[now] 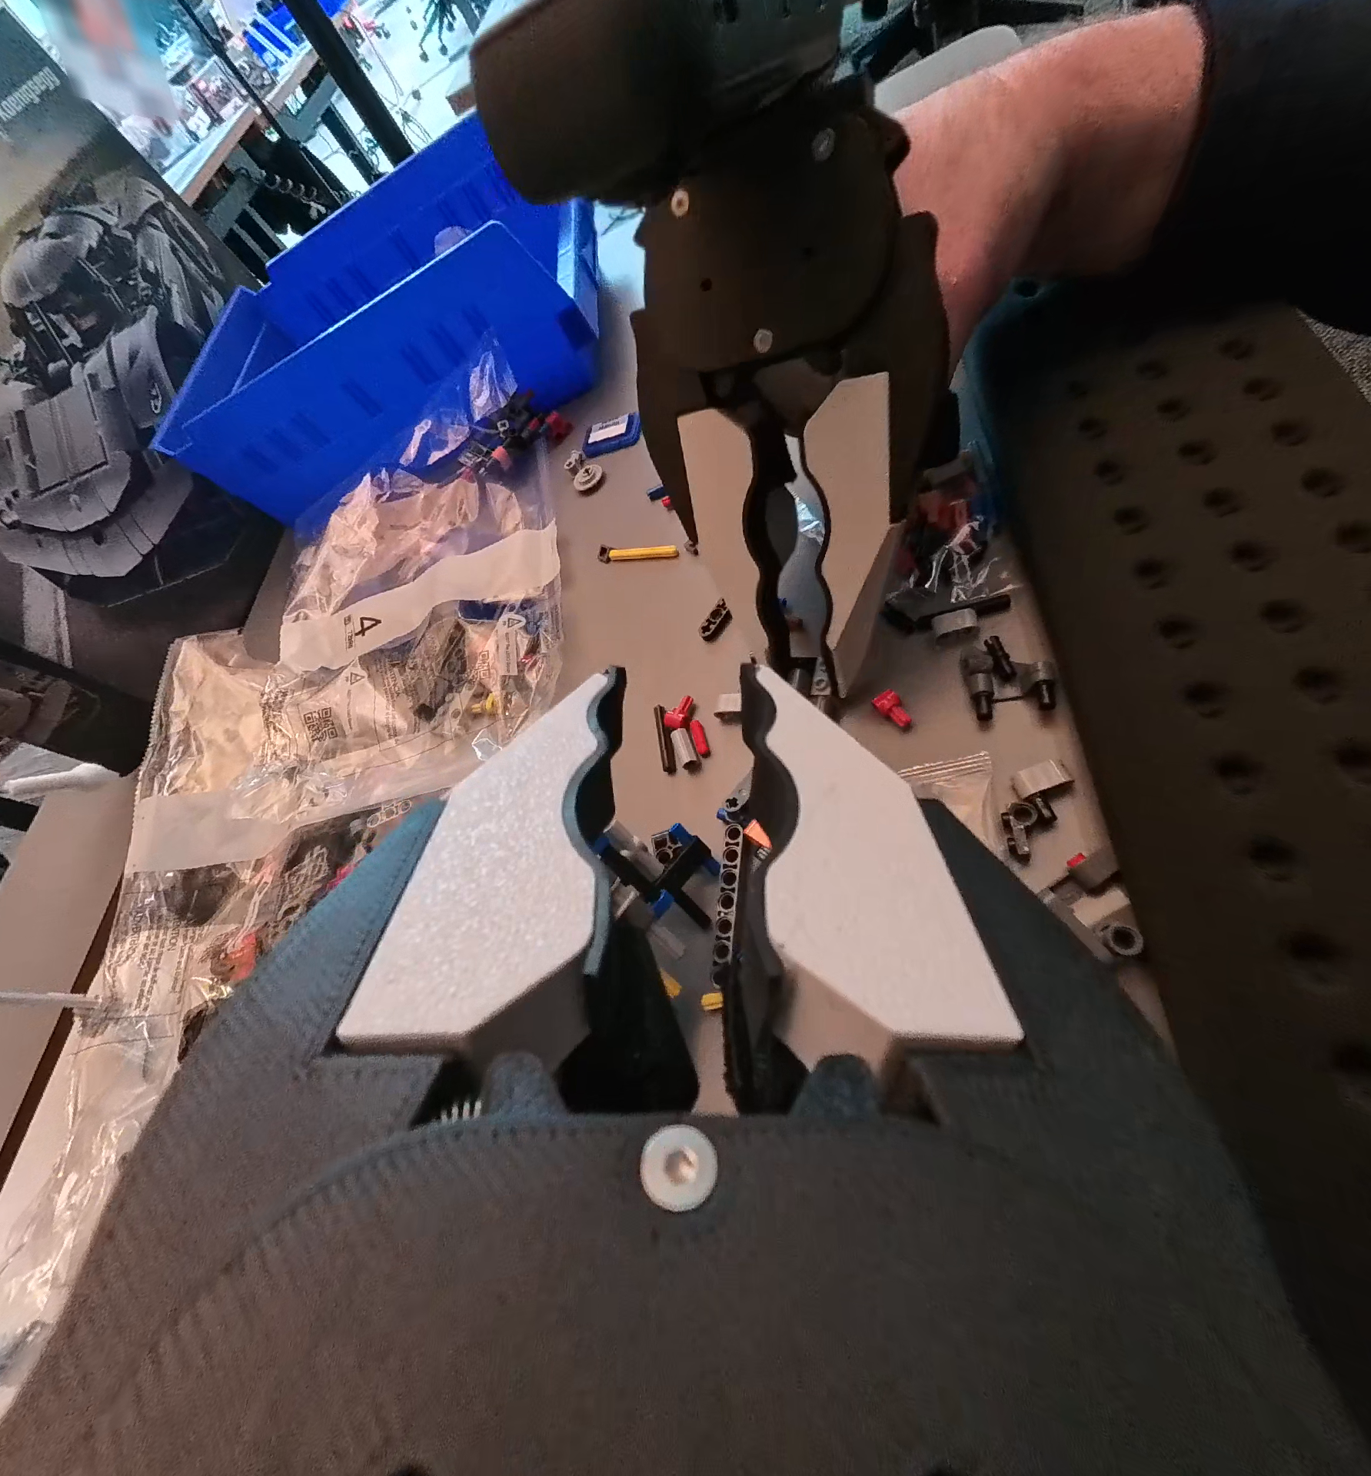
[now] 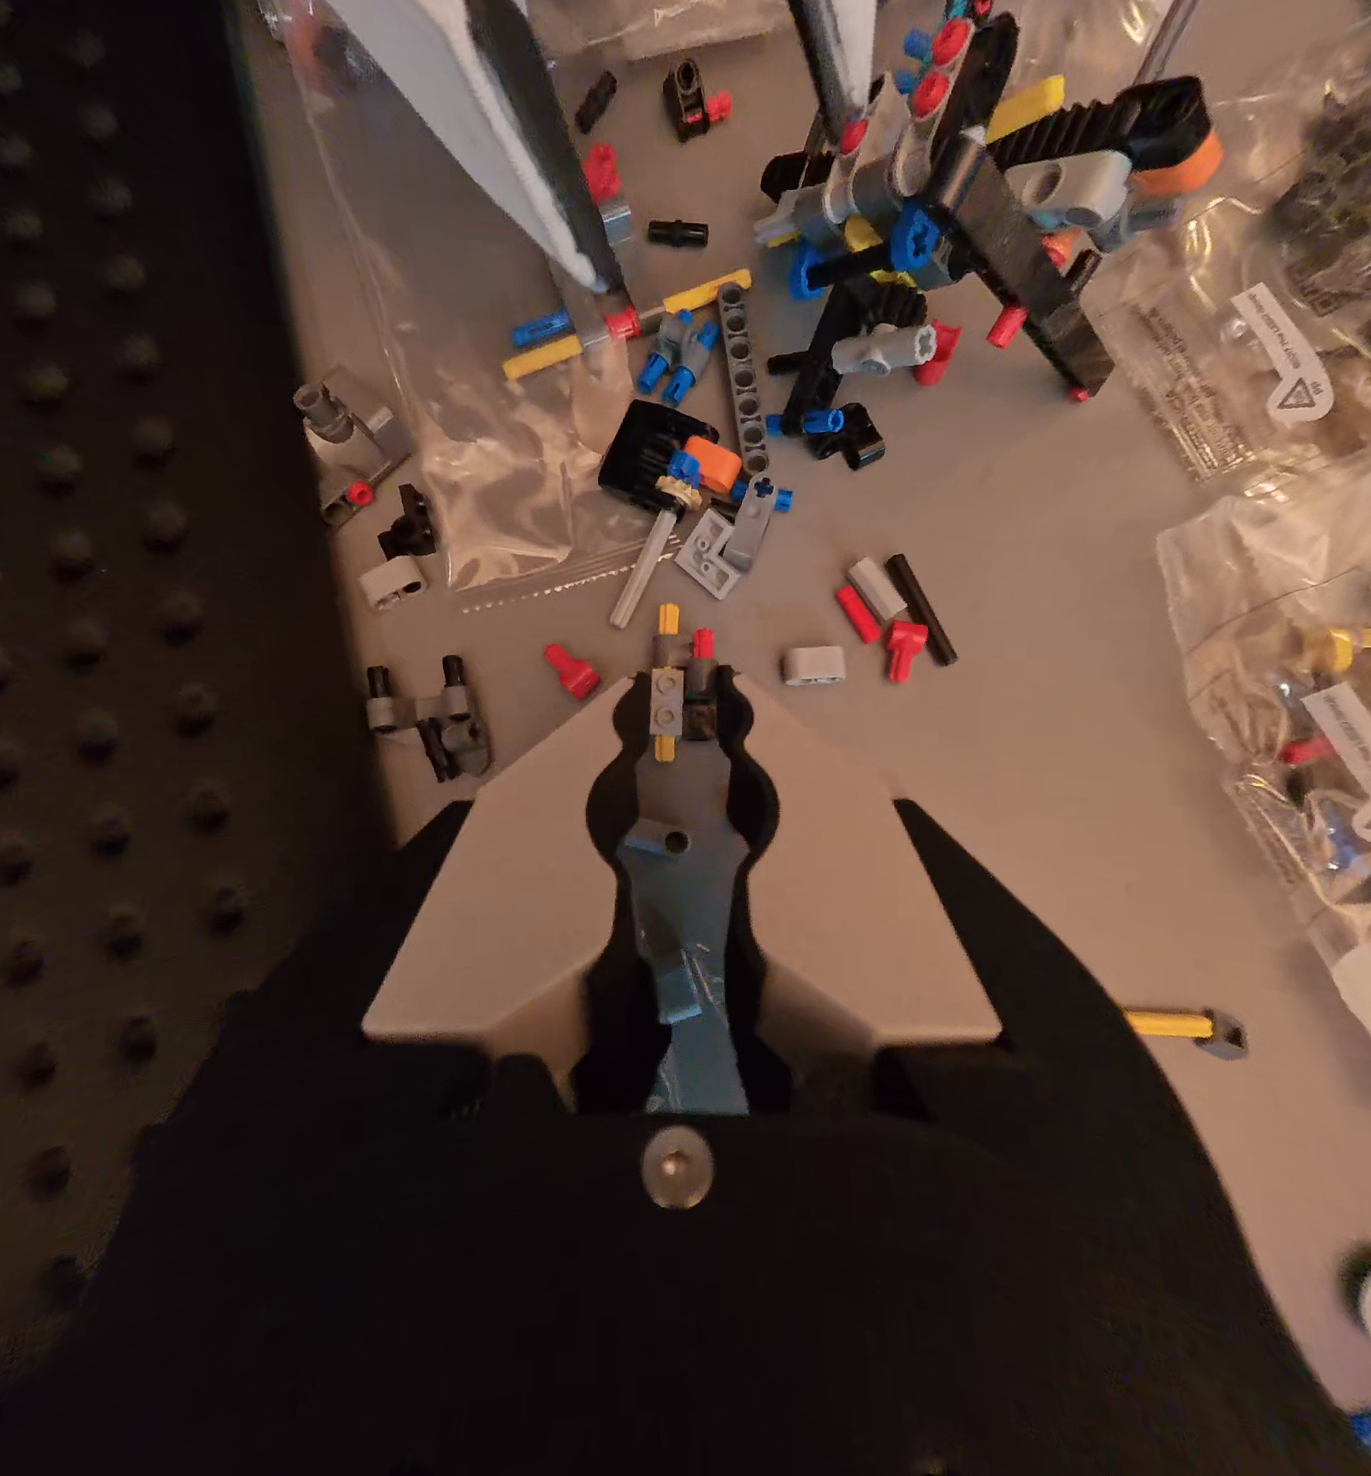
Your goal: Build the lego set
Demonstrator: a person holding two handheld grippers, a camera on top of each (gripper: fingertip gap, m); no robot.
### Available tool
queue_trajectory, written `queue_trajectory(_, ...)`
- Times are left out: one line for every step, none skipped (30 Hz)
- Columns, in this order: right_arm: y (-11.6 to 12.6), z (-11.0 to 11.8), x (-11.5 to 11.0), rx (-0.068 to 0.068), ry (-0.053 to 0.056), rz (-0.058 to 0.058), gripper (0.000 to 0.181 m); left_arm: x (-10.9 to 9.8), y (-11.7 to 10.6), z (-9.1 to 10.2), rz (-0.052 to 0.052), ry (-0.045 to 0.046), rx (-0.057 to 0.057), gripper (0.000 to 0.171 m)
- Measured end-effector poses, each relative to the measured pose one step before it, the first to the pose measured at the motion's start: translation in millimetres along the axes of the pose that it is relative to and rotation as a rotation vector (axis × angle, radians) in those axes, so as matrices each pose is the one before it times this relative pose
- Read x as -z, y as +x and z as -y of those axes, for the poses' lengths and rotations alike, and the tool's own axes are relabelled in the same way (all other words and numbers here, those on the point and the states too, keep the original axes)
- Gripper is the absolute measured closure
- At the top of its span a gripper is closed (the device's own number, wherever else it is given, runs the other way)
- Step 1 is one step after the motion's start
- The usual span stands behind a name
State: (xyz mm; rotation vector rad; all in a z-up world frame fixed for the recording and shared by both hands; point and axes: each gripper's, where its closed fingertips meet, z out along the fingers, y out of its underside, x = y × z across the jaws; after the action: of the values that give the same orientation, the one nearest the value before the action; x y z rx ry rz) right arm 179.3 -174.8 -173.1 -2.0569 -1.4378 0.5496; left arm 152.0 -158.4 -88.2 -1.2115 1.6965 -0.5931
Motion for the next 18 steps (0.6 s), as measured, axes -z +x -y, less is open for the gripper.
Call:
queue_trajectory(0.98, 1.66, 1.19, 0.0035, 0.0072, -0.0092, 0.167, -0.55, 0.52, -0.71, -0.0031, -0.0027, 0.0008, 0.143)
queue_trajectory(1.03, 2.87, 2.09, 0.0183, 0.0131, -0.0157, 0.167, -0.54, 1.12, -0.45, -0.0048, -0.00293, -0.0016, 0.142)
queue_trajectory(0.27, 5.59, 3.05, 0.0329, 0.0256, -0.02, 0.167, -0.94, 1.49, -0.36, -0.0045, -0.00424, -0.006, 0.142)
queue_trajectory(-1.21, 7.97, 3.63, 0.0358, 0.0377, -0.0132, 0.167, -1.05, 1.97, -0.44, -0.0055, -0.00734, -0.0088, 0.141)
queue_trajectory(-1.52, 8.63, 3.51, 0.0301, 0.041, -0.009, 0.167, -1.33, 2.85, -0.5, -0.0093, -0.0085, -0.0101, 0.14)
queue_trajectory(-2.08, 7.8, 2.97, 0.0272, 0.0369, -0.0034, 0.167, -1.54, 3.19, -0.42, -0.0103, -0.00801, -0.0106, 0.139)
queue_trajectory(-1.97, 6.67, 2.27, 0.0292, 0.0302, -0.0046, 0.167, -1.57, 3.06, -0.55, -0.0103, -0.00834, -0.0081, 0.138)
queue_trajectory(-1.95, 6.39, 1.65, 0.0317, 0.0265, -0.0062, 0.167, -1.74, 2.99, -0.59, -0.0121, -0.00857, -0.0048, 0.137)
queue_trajectory(-2.42, 6.54, 1.19, 0.0308, 0.0276, -0.0026, 0.167, -1.79, 2.81, -0.96, -0.0112, -0.00975, -0.0039, 0.137)
queue_trajectory(-1.45, 5.06, 0.8, 0.0249, 0.0203, -0.0055, 0.168, -1.66, 2.52, -1.57, -0.011, -0.0129, -0.0038, 0.136)
queue_trajectory(-0.08, 0.99, 0.07, 0.0193, -0.0001, -0.0104, 0.168, -0.88, 2.72, 0.37, -0.0133, -0.00024, -0.0021, 0.136)
queue_trajectory(-0.35, 0.96, 0.12, 0.0114, 0.0034, -0.0043, 0.168, -0.35, 1.79, 0.52, -0.0081, 0.00086, -0.0026, 0.138)
queue_trajectory(0.18, 1.47, 0.54, 0.005, 0.0061, -0.0043, 0.168, -0.14, 1.45, 0.51, -0.0078, 0.00137, -0.0022, 0.139)
queue_trajectory(0.15, 1.72, 0.76, 0.0036, 0.009, -0.0022, 0.168, -0.22, 1.15, 0.51, -0.0069, 0.00172, 0.0013, 0.139)
queue_trajectory(0.14, 0.96, 0.74, -0.0011, 0.0075, 0.0009, 0.168, -0.12, 0.99, 0.24, -0.0052, 0.00074, 0.0014, 0.139)
queue_trajectory(0.57, 0.33, 0.64, -0.0008, 0.0024, -0.0024, 0.168, -0.18, 0.49, 0.05, -0.0019, -0.00048, 0.0007, 0.139)
queue_trajectory(0.41, 1.42, 0.74, 0.0065, 0.0057, -0.0069, 0.168, -0.01, 0.57, 0.08, -0.0039, -0.0003, 0.0013, 0.139)
queue_trajectory(0.53, 2.86, 1.28, 0.0068, 0.0139, -0.0075, 0.168, -0.11, 2.0, 0.24, -0.0121, 0.00068, 0.002, 0.136)
